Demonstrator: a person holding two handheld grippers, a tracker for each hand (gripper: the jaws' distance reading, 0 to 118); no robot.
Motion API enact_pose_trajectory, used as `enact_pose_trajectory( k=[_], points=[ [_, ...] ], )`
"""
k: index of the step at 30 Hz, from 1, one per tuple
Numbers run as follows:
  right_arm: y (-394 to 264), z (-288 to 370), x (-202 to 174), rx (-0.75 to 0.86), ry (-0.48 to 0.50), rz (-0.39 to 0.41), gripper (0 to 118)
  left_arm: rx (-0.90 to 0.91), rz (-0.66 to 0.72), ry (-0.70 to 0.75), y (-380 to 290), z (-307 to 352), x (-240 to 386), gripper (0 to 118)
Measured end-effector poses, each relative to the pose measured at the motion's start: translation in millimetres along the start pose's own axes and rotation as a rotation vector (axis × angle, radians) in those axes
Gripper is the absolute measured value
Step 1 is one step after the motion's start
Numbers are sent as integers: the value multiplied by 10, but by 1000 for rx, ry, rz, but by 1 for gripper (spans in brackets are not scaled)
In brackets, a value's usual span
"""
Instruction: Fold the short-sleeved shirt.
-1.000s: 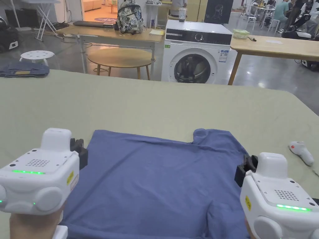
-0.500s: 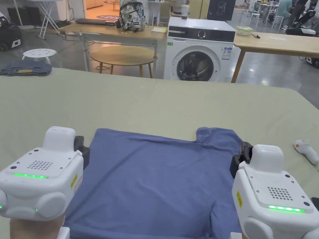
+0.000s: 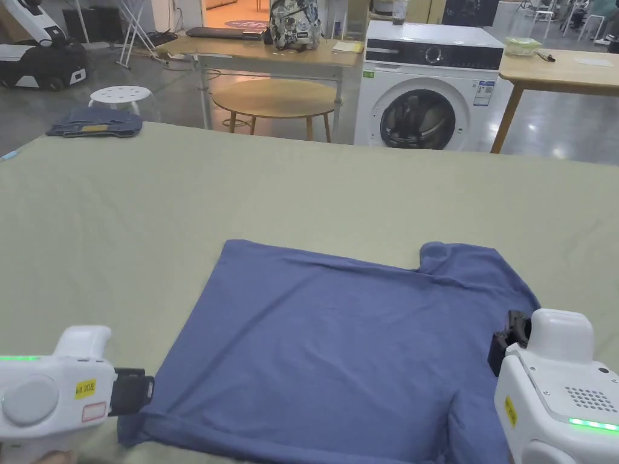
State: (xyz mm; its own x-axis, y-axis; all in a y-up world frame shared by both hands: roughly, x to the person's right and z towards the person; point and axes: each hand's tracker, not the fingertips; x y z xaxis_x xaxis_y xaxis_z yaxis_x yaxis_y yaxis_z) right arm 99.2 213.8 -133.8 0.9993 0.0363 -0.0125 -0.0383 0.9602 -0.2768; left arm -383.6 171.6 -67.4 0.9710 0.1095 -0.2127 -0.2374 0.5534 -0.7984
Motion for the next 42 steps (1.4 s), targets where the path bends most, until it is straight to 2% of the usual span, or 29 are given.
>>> enact_pose_trajectory(
  k=[5,8,13,14,16,17,18,19,21,22,23,24,25,26,27,30,33,36,38,40,41,42],
  points=[
    [-88,-54,23,-43,-5,-1,0,-89,51,47,-163,-241,1,67],
    [-132,-62,38,-62,-8,2,0,-150,33,90,-222,-413,14,67],
    [-208,-53,103,-94,-16,6,0,-128,14,116,-201,-439,97,64],
    [-223,-45,130,-104,-18,4,0,-127,-13,120,-191,-438,129,60],
    [-244,-45,194,-128,-21,2,0,-124,-31,106,-187,-418,161,41],
    [-250,-45,238,-152,-27,5,0,-124,-44,79,-176,-410,173,29],
    [-257,-43,288,-188,-29,14,0,-118,-42,53,-172,-404,173,10],
    [-254,-50,337,-229,-27,27,0,-123,-15,14,-169,-410,168,2],
    [-276,-85,452,-341,-21,66,2,-128,-28,40,-171,-451,174,1],
    [-290,-95,520,-401,-20,84,11,-127,-50,50,-176,-451,194,1],
    [-318,-101,593,-445,-25,78,25,-127,-65,58,-183,-443,217,1],
    [-362,-101,674,-494,-22,71,47,-122,-68,62,-187,-429,237,1],
    [-406,-102,739,-539,-21,70,60,-121,-69,64,-190,-423,243,1],
    [-470,-77,826,-568,-27,61,66,-120,-72,65,-189,-418,235,1],
    [-540,-55,884,-590,-38,71,66,-118,-71,65,-193,-414,231,1],
    [-747,-27,1033,-671,-73,99,66,-115,-64,60,-193,-403,215,1],
    [-928,-35,1131,-759,-63,69,66,-113,-61,56,-208,-356,242,1],
    [-1036,-37,1181,-748,-24,29,64,-112,-57,53,-215,-343,248,1],
    [-993,-20,1169,-750,4,-2,49,-111,-50,49,-222,-332,242,1],
    [-973,-18,1132,-752,44,-20,17,-109,-45,46,-220,-319,239,1],
    [-972,-25,1092,-758,60,-21,12,-108,-46,45,-220,-315,239,1],
    [-973,-20,1059,-757,22,22,10,-106,-47,43,-224,-303,237,1]
  ],
)
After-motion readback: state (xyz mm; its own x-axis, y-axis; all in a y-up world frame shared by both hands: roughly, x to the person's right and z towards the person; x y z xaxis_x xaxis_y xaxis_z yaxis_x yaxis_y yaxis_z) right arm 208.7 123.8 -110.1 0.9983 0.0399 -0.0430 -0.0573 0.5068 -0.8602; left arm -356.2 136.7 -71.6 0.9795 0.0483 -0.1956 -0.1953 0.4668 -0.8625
